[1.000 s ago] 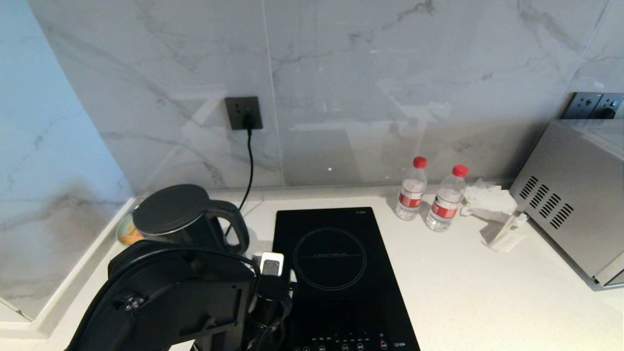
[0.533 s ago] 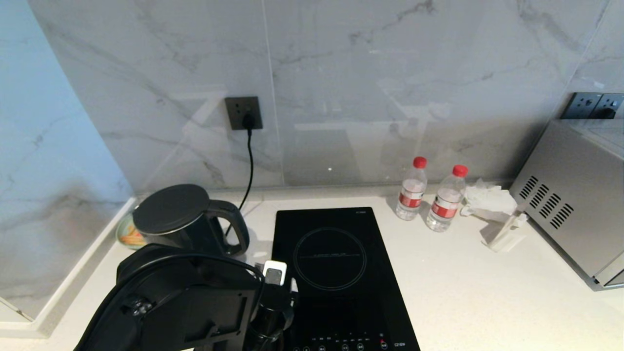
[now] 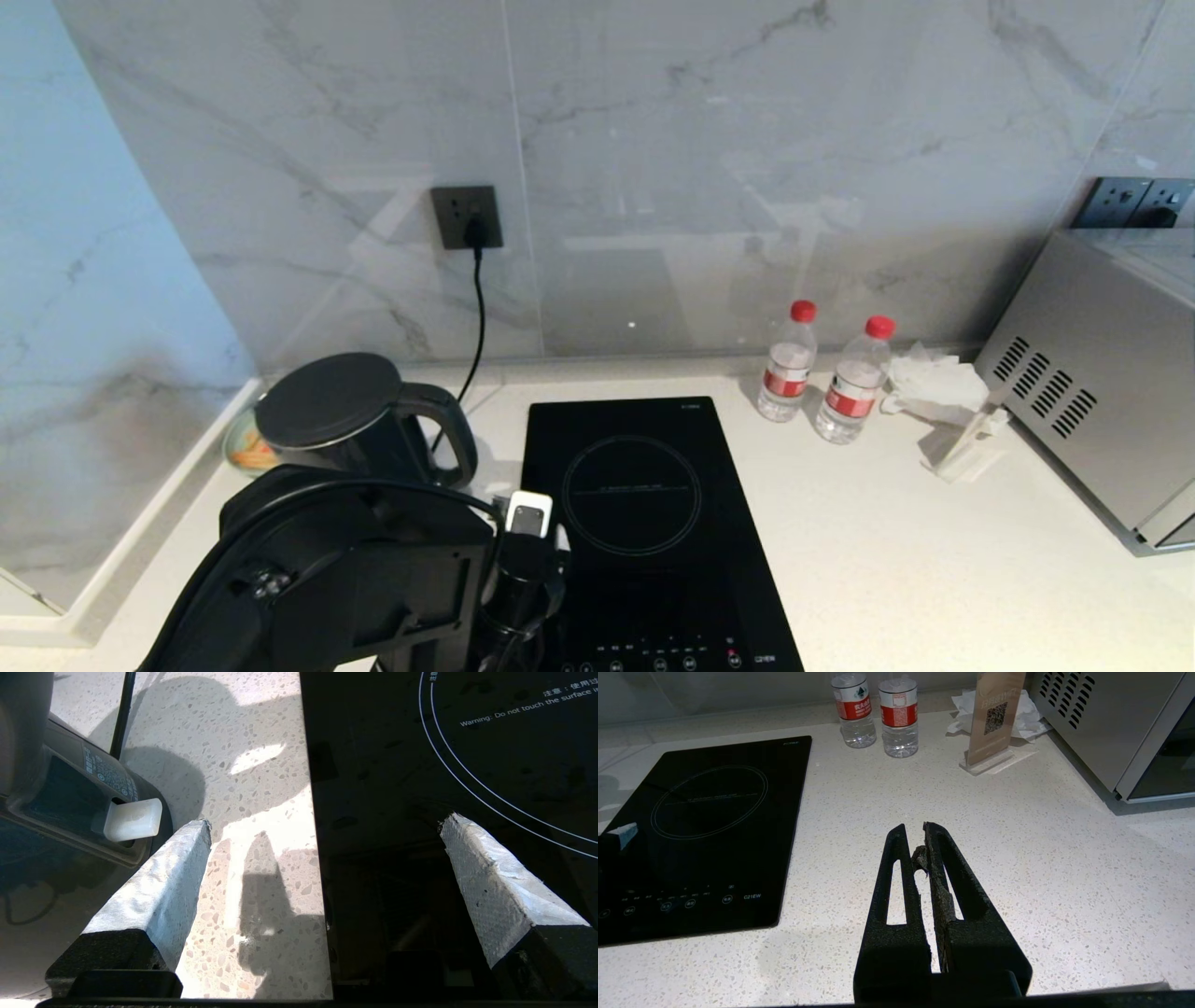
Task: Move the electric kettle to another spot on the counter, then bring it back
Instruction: Finish boiling water
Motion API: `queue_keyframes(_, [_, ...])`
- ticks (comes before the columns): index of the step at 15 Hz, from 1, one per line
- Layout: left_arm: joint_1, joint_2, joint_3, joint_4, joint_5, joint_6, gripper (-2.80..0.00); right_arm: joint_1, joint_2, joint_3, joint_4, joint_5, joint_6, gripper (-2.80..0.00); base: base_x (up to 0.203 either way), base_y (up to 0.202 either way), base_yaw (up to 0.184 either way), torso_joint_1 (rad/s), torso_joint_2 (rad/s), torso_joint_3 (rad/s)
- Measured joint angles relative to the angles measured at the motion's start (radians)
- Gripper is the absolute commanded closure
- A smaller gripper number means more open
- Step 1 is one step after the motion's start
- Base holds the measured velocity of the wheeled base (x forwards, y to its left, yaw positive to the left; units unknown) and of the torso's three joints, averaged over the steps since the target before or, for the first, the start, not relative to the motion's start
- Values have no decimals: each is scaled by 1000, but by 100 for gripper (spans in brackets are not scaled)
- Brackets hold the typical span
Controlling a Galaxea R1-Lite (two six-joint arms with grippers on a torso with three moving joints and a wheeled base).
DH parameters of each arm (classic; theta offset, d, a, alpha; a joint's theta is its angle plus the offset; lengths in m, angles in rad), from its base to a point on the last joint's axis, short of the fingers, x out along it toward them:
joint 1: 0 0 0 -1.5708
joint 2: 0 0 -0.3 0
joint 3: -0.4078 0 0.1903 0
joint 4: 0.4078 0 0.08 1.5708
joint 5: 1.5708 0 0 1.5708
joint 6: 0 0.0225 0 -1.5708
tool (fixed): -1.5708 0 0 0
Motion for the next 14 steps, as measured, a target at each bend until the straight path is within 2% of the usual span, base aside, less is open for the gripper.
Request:
queue_keyframes(6, [6,-6,20,-1,-16,-28,-280,0,0,0,0,0,0,0,0,0,0,0,0,0])
queue_keyframes(14, [-42,-26,106,-41,-22,-169,-280,0,0,0,0,0,0,0,0,0,0,0,0,0])
